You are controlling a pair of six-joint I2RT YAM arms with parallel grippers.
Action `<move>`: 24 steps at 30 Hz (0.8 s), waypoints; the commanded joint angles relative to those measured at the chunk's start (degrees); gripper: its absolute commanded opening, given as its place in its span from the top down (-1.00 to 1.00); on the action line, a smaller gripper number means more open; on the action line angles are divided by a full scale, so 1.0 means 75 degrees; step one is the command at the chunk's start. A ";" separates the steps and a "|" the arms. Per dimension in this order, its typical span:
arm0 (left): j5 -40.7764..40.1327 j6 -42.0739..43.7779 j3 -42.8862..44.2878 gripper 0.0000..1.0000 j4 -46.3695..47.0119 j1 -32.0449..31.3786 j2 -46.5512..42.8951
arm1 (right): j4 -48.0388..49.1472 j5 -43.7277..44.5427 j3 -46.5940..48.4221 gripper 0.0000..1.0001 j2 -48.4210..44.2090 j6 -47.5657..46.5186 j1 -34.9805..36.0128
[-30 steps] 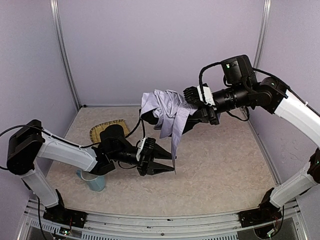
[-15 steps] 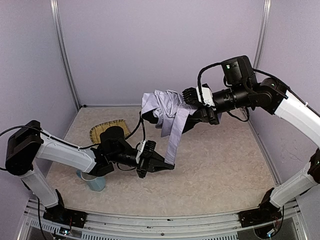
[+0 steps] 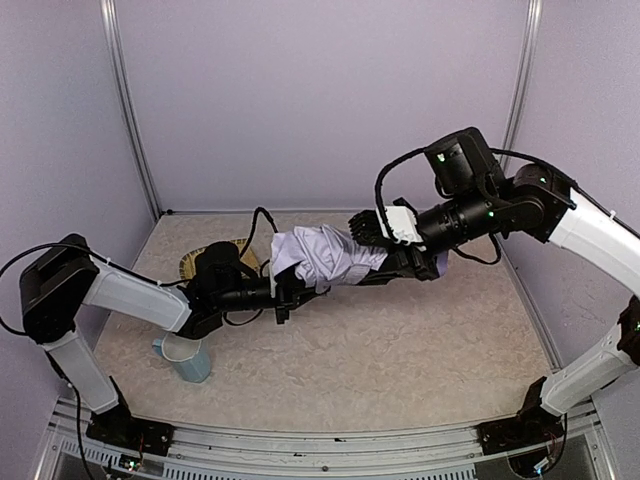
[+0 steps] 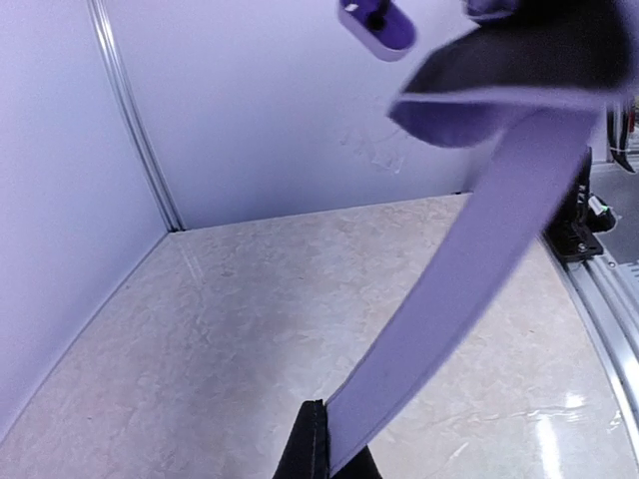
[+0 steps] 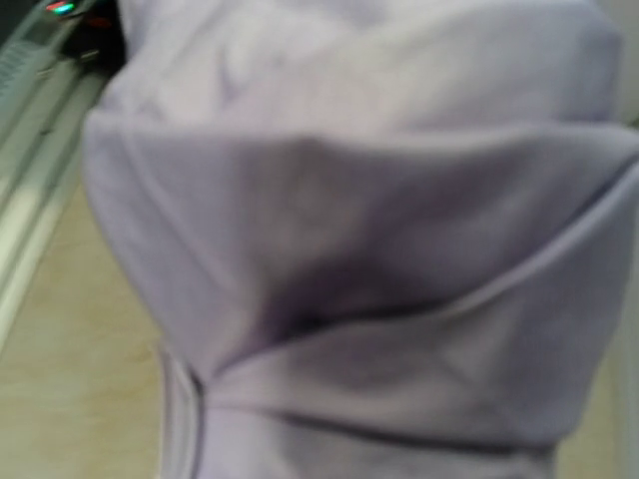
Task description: Put away the umbrella
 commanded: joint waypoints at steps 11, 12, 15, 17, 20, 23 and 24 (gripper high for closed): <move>-0.1451 0.1672 0.2137 1.00 -0.1081 0.0952 0.0758 | 0.0134 -0.1237 -0.3210 1.00 0.0734 0.2472 0.1630; -0.1401 0.1696 0.2205 1.00 -0.1070 0.0953 0.0747 | 0.0373 -0.1302 -0.3478 1.00 0.0915 0.2544 0.1630; -0.1251 0.1746 0.2198 1.00 -0.1026 0.0914 0.0675 | 0.0673 -0.1252 -0.3795 1.00 0.1718 0.2636 0.1622; -0.1299 0.1790 0.2063 1.00 -0.0943 0.0884 0.0651 | 0.0590 -0.1098 -0.3755 1.00 0.2392 0.2650 0.1610; -0.1356 0.1658 0.1917 1.00 -0.0843 0.0872 0.0802 | 0.0344 -0.1130 -0.3657 1.00 0.3173 0.2557 0.1470; -0.1507 0.1603 0.1850 1.00 -0.0813 0.0800 0.1028 | 0.0207 -0.1075 -0.3565 1.00 0.3771 0.2551 0.1225; -0.1588 0.1597 0.1842 1.00 -0.0807 0.0774 0.1101 | 0.0180 -0.1042 -0.3540 1.00 0.3908 0.2568 0.1111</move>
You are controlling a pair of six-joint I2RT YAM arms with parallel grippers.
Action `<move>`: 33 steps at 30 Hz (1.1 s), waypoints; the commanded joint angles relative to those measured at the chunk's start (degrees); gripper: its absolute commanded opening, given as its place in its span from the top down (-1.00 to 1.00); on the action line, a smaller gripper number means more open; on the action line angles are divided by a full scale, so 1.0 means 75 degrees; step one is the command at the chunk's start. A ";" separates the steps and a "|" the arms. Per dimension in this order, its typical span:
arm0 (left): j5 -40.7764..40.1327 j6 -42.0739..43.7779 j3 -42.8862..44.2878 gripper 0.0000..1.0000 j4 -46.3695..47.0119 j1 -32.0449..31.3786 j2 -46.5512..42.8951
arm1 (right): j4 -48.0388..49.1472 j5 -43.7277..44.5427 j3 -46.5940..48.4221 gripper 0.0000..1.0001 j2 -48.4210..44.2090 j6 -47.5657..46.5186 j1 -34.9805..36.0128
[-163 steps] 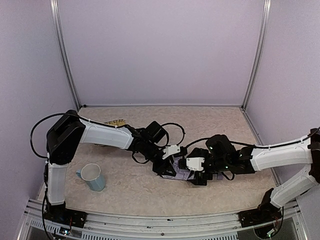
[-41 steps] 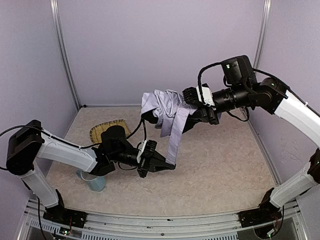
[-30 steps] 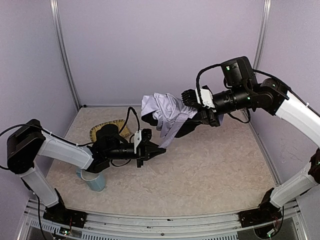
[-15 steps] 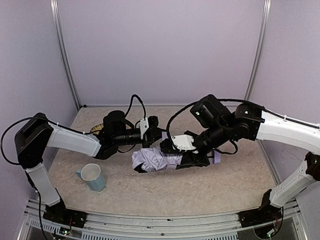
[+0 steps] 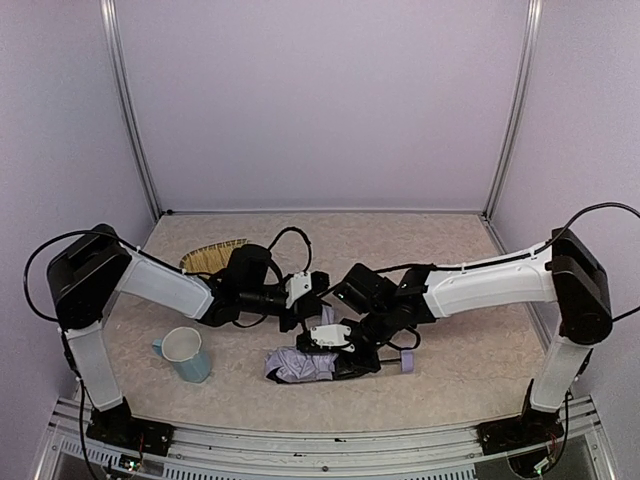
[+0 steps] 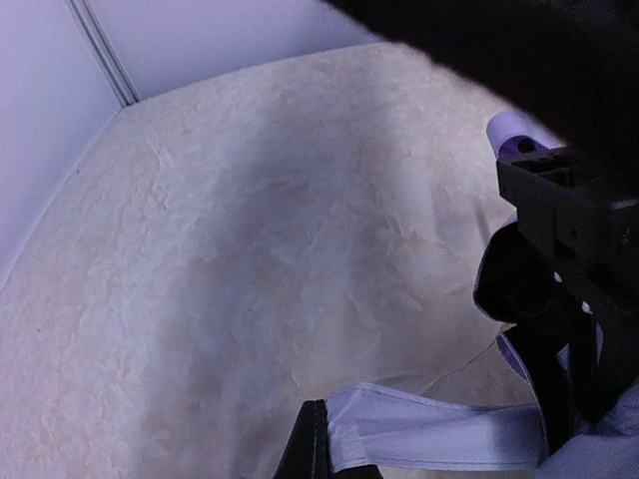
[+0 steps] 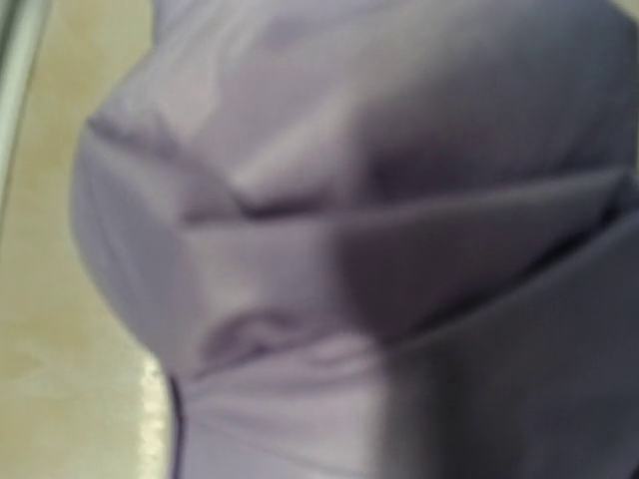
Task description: Put away the umbrella
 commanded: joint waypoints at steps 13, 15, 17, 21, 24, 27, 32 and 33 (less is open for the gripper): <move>-0.4736 -0.1311 0.1866 0.59 0.1378 0.0369 0.1440 | -0.2559 -0.1540 -0.0247 1.00 0.2165 0.0412 -0.0837; -0.5169 -0.1378 0.1982 0.22 0.1228 0.0373 0.1403 | -0.2560 -0.1574 -0.0186 1.00 0.2244 0.0459 -0.0950; -0.5414 -0.1427 0.1908 -0.13 0.1217 0.0382 0.1201 | -0.2521 -0.1596 -0.0151 1.00 0.2296 0.0468 -0.1044; -0.5740 -0.1552 0.1326 -0.37 0.1465 0.0350 0.0388 | -0.2529 -0.1607 -0.0048 1.00 0.2417 0.0496 -0.1175; -0.5901 -0.1669 0.0388 -0.34 0.1579 0.0152 -0.0740 | -0.2513 -0.1737 -0.0057 1.00 0.2511 0.0527 -0.1274; -0.5562 -0.1616 -0.0522 -0.16 0.1074 -0.0330 -0.2302 | -0.2547 -0.1900 -0.0018 1.00 0.2666 0.0558 -0.1408; -0.3808 -0.1645 -0.2230 -0.10 0.0225 -0.1536 -0.4399 | -0.2813 -0.2062 0.0417 1.00 0.2999 0.0670 -0.1645; -0.3564 -0.1506 -0.2558 -0.17 0.0105 -0.1767 -0.4685 | -0.2871 -0.2090 0.0510 1.00 0.3048 0.0687 -0.1673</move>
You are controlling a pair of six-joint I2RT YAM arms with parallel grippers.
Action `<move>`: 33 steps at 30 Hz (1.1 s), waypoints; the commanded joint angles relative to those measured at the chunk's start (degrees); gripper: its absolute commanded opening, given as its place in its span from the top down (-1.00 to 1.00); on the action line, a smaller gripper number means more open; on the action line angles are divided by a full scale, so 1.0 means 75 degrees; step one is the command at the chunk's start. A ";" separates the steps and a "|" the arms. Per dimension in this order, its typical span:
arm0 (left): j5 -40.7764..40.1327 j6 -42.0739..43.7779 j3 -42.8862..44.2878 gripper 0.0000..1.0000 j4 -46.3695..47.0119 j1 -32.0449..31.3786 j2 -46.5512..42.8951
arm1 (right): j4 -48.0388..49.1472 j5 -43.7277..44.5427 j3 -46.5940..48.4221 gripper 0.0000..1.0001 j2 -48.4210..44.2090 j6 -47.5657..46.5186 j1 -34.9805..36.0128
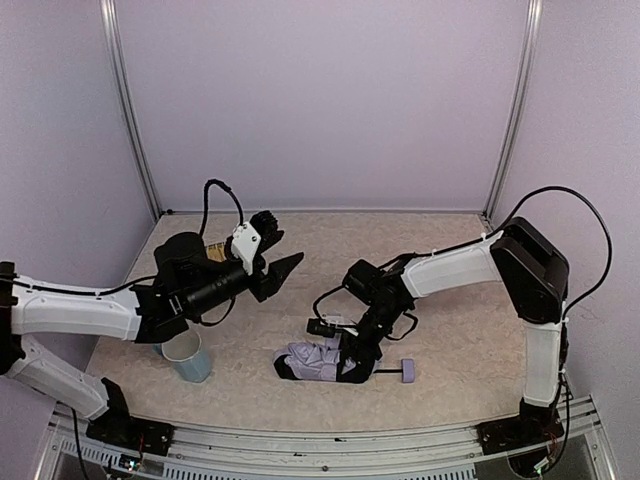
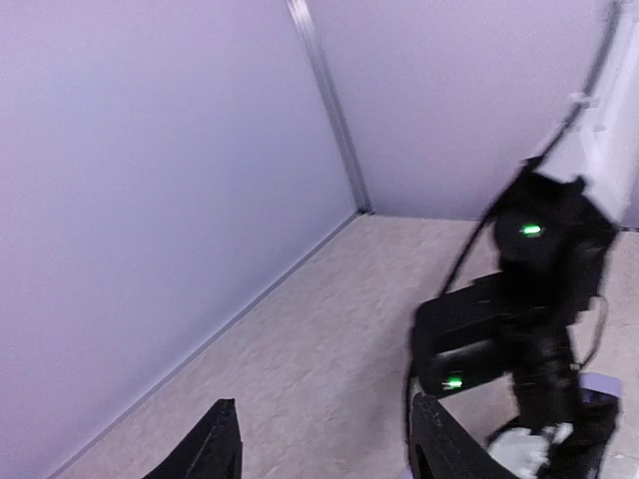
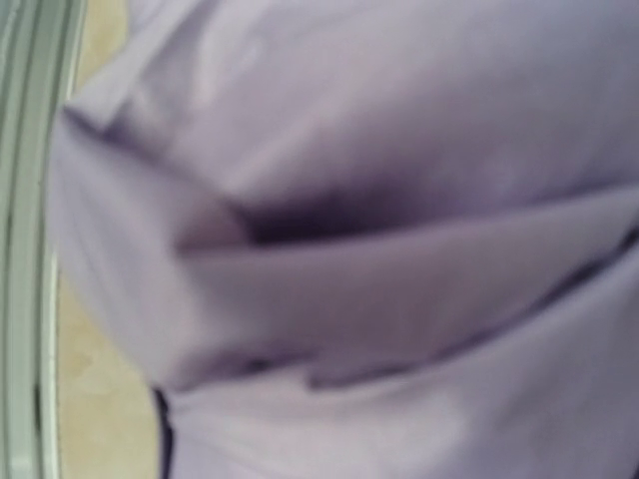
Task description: Put away the umbrella
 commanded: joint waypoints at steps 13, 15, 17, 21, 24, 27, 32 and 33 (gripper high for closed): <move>0.0284 0.3466 -0.0932 -0.63 -0.2298 -0.1910 0.0819 | -0.2234 0.0829 -0.0004 1.00 0.1156 0.0180 -0.0240; 0.0740 0.3522 -0.0544 -0.66 -0.2689 -0.1821 0.1381 | -0.2237 0.0757 0.0038 1.00 0.1195 0.0159 -0.0258; 0.1037 0.3516 -0.0158 -0.67 -0.3212 -0.1785 0.1954 | -0.2237 0.0698 0.0092 1.00 0.1214 0.0163 -0.0257; 0.0686 0.3344 0.0272 -0.62 -0.3597 -0.1741 0.2842 | -0.2175 0.0583 0.0111 1.00 0.1101 0.0122 -0.0267; 0.0912 0.3177 0.0559 -0.52 -0.4375 -0.1616 0.3142 | -0.2022 0.0504 0.0109 1.00 0.0921 0.0184 -0.0328; 0.1034 0.3099 0.0920 -0.30 -0.5379 -0.1507 0.3458 | -0.1780 0.0431 0.0084 0.99 0.0668 0.0318 -0.0407; 0.1232 0.3040 0.1281 0.25 -0.6204 -0.1427 0.3849 | -0.1148 0.0322 -0.0150 0.42 -0.0019 0.0795 -0.0543; 0.1318 0.2995 0.1271 0.35 -0.6225 -0.1425 0.3888 | -0.0978 0.0283 -0.0240 0.31 -0.0212 0.0930 -0.0598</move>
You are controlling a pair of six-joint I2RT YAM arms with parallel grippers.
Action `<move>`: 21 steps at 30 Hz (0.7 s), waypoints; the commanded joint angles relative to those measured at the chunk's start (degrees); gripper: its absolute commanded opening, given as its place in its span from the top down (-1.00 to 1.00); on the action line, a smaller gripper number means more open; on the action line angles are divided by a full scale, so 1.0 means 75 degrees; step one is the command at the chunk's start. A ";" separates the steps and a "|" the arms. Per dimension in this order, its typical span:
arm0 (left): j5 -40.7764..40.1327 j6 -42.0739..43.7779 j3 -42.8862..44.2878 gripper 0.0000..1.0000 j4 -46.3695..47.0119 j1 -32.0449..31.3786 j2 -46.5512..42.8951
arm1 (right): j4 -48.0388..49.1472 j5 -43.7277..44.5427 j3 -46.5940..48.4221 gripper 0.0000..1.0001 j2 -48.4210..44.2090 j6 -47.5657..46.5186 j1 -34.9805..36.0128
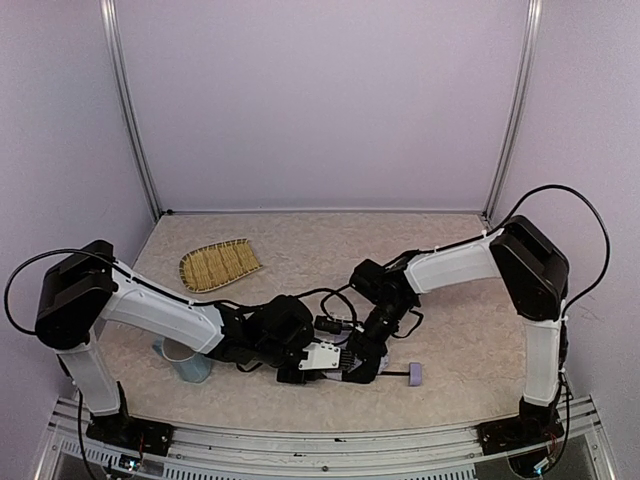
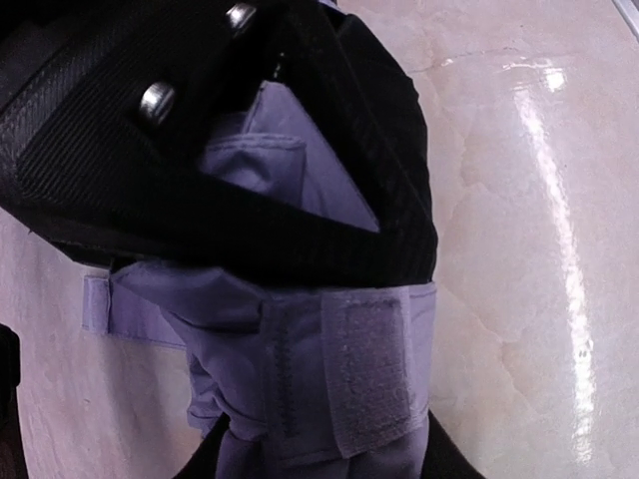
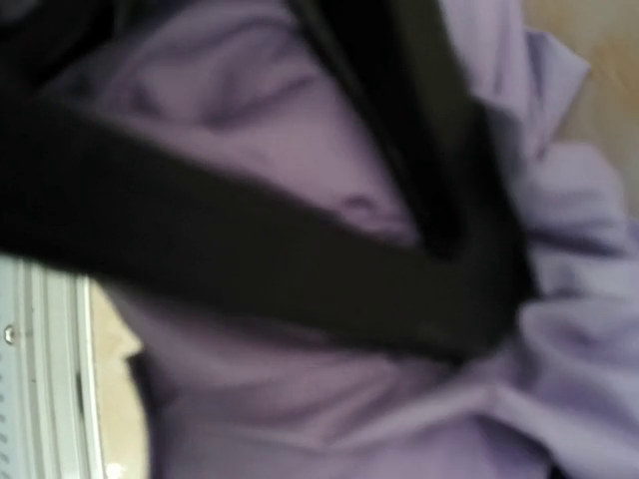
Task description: Put away the umbrella
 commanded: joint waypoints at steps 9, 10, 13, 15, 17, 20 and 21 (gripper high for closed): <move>-0.0327 -0.0259 -0.0389 0.52 -0.1758 -0.0227 0.0784 | 0.0603 0.0774 -0.1464 -0.68 -0.2538 0.1208 -0.0641; -0.0370 -0.0279 -0.0402 0.52 -0.1732 -0.0259 0.0800 | 0.0569 0.0673 -0.1502 -0.96 -0.2760 0.1168 -0.0664; -0.0429 -0.0300 -0.0405 0.52 -0.1662 -0.0312 0.0789 | 0.0593 0.0760 -0.1522 -1.00 -0.3356 0.1285 -0.0866; -0.0440 -0.0298 -0.0422 0.51 -0.1593 -0.0319 0.0736 | 0.1066 0.1485 -0.1502 -0.99 -0.3586 0.1813 -0.1094; -0.0443 -0.0284 -0.0437 0.50 -0.1531 -0.0324 0.0685 | 0.1458 0.2564 -0.1276 -0.86 -0.3487 0.2390 -0.1232; -0.0476 -0.0286 -0.0465 0.46 -0.1467 -0.0351 0.0640 | 0.1478 0.3620 -0.0515 -0.44 -0.2754 0.2793 -0.1226; -0.0471 -0.0295 -0.0464 0.46 -0.1465 -0.0354 0.0634 | 0.1451 0.3868 -0.0241 -0.33 -0.2465 0.2821 -0.1198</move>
